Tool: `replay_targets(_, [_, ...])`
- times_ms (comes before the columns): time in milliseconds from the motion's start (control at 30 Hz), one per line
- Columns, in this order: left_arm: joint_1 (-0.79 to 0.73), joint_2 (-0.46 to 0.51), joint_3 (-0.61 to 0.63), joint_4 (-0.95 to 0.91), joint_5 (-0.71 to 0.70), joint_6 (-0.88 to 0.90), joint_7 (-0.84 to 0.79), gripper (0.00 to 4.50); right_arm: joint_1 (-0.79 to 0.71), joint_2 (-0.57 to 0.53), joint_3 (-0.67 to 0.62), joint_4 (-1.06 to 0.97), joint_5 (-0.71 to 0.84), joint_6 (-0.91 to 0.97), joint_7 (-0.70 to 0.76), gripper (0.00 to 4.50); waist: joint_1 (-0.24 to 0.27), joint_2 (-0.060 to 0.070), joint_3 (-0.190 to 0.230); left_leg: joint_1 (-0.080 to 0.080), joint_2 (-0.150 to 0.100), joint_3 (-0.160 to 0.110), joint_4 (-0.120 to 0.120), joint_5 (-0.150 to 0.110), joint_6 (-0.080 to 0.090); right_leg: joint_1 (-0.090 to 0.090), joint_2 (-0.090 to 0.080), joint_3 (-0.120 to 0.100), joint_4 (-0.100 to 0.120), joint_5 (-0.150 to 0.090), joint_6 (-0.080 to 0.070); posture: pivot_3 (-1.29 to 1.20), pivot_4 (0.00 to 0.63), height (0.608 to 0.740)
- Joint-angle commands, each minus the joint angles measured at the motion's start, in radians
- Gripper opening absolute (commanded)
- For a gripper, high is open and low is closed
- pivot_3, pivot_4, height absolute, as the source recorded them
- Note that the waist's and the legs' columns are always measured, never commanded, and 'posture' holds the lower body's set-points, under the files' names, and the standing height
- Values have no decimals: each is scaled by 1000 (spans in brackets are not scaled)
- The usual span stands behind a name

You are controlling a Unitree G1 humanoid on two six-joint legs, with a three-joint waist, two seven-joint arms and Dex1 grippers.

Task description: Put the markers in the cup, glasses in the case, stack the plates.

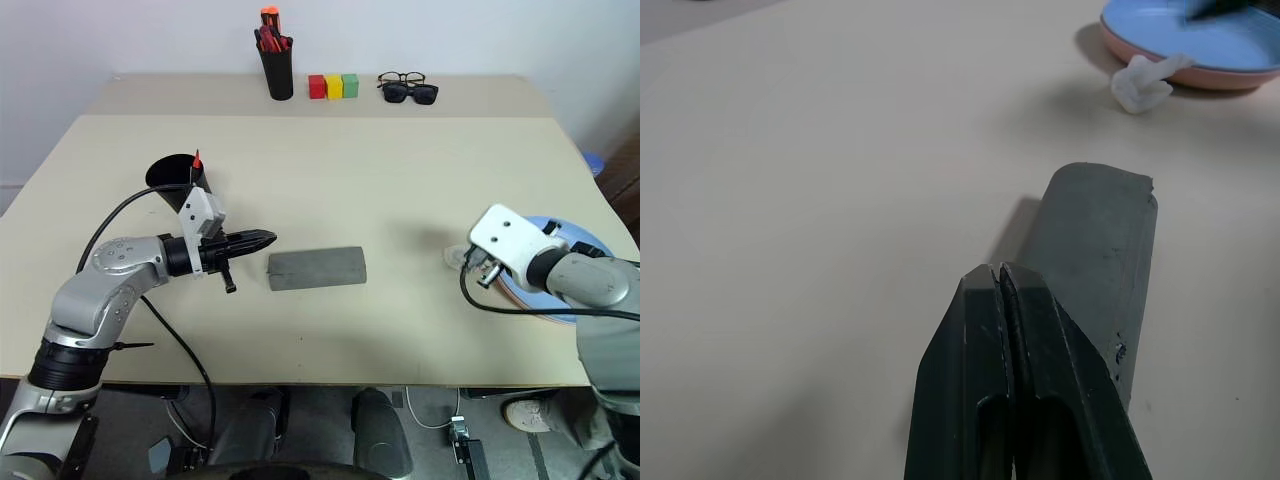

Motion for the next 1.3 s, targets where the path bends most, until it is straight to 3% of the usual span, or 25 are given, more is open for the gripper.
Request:
replay_targets(33, [-27,-12,2,-24,-8,-9,10,0,-1,-31,33,76,-34,-100,-1,2840,-3,0,0,0,0,0,0,0,0,0,0,0,0,0,0,0,150,740])
replay_targets(100, [-19,-12,7,-41,-12,-3,15,0,-29,-25,69,149,-56,-160,-22,3867,-9,0,0,1,0,1,0,0,0,0,0,0,0,0,0,0,150,740])
replay_targets(467, [3,-11,15,-76,-16,3,43,0,-266,55,278,522,-165,-405,-91,3867,-6,0,0,1,1,0,0,0,0,0,1,0,1,0,0,0,150,740])
replay_targets(567, [9,-9,24,-87,-21,8,51,0,-274,55,286,548,-166,-408,-80,3004,-5,0,0,1,0,0,0,0,0,0,0,0,1,0,0,0,150,740])
replay_targets(733, [18,-6,22,-88,-19,2,50,0,-268,52,276,535,-156,-404,-78,282,-5,0,0,1,0,0,0,0,0,0,0,0,1,0,0,0,150,740])
replay_targets(767, [15,-7,22,-84,-19,1,50,0,-266,46,269,520,-157,-402,-81,36,-5,0,0,1,0,0,0,0,0,0,0,0,1,0,0,0,150,740])
replay_targets(1000, [32,20,77,-83,-35,12,52,0,-192,-18,81,264,-125,-219,-67,36,-4,1,0,0,0,0,0,0,0,-1,1,0,1,0,0,0,150,740])
replay_targets(1167, [103,75,125,-104,-62,16,24,0,-8,-79,-85,181,-151,-128,-25,36,0,0,0,0,0,0,0,0,0,0,0,0,1,0,0,0,150,740])
replay_targets(1300, [137,97,150,-94,-59,0,24,0,17,-68,-113,224,-139,-125,-47,1570,-5,0,0,0,0,1,0,0,0,0,0,0,0,0,0,0,150,740])
